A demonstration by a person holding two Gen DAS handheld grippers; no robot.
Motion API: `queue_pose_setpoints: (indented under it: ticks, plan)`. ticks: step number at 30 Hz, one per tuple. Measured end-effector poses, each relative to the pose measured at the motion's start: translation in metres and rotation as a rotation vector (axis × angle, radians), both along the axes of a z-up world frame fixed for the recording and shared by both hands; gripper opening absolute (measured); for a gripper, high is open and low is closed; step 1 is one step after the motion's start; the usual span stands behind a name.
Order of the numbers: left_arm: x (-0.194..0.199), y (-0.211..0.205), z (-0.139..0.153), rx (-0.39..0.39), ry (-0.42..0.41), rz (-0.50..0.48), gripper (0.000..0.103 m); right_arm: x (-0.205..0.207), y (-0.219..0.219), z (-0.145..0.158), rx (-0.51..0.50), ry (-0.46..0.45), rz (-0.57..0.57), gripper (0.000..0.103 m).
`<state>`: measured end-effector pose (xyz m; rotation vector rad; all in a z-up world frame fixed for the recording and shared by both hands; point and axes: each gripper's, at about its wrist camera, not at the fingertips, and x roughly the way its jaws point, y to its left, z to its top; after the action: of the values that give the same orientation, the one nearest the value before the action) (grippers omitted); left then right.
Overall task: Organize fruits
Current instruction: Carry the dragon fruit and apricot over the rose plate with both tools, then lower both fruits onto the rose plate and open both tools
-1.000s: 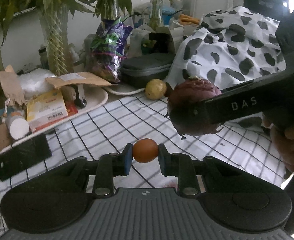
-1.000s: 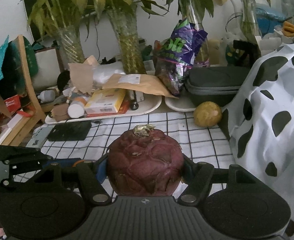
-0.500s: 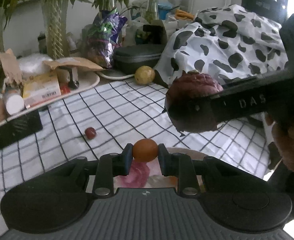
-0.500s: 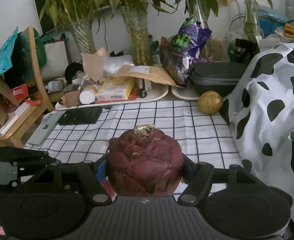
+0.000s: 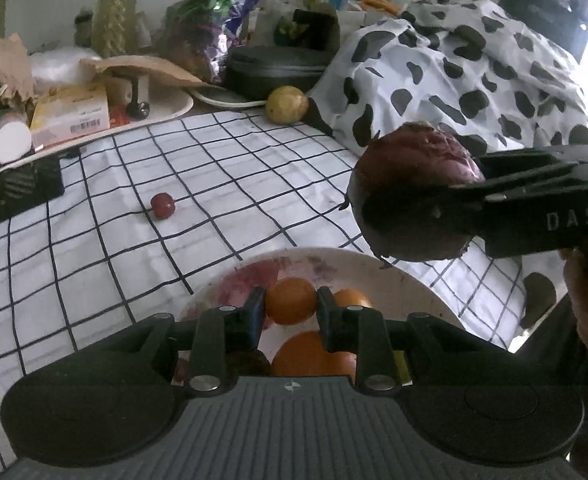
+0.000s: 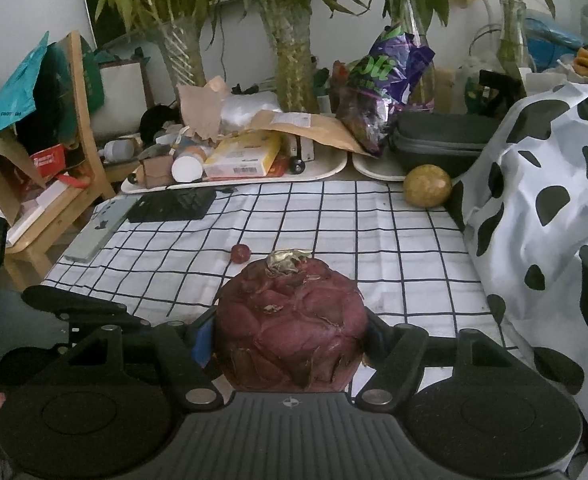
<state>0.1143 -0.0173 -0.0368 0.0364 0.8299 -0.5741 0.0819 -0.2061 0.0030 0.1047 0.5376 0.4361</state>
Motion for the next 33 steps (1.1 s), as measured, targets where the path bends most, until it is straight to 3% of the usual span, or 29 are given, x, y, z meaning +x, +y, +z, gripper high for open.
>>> queue_pose_setpoints:
  ticks: [3, 5, 7, 17, 27, 33]
  plan:
    - [0.002, 0.0, 0.0, 0.005, 0.003, 0.019, 0.03, 0.0, 0.001, 0.0, -0.003, 0.001, 0.002, 0.072]
    - [0.002, 0.0, 0.001, 0.025, -0.01, 0.04, 0.062, 0.0, 0.001, 0.0, -0.001, 0.001, 0.002, 0.072]
    - [0.0, 0.001, 0.004, 0.012, -0.033, 0.047, 0.07, 0.0, 0.001, 0.0, 0.001, 0.001, 0.0, 0.072]
    - [-0.011, 0.011, 0.02, 0.027, -0.089, 0.11, 0.07, -0.014, -0.004, 0.002, 0.025, -0.007, -0.004, 0.072]
    - [-0.043, 0.025, 0.031, 0.105, -0.119, 0.186, 0.07, -0.052, 0.006, -0.001, 0.007, -0.017, 0.037, 0.072]
    - [-0.058, 0.034, 0.036, 0.102, -0.119, 0.221, 0.07, -0.078, 0.021, -0.004, -0.025, -0.022, 0.087, 0.072]
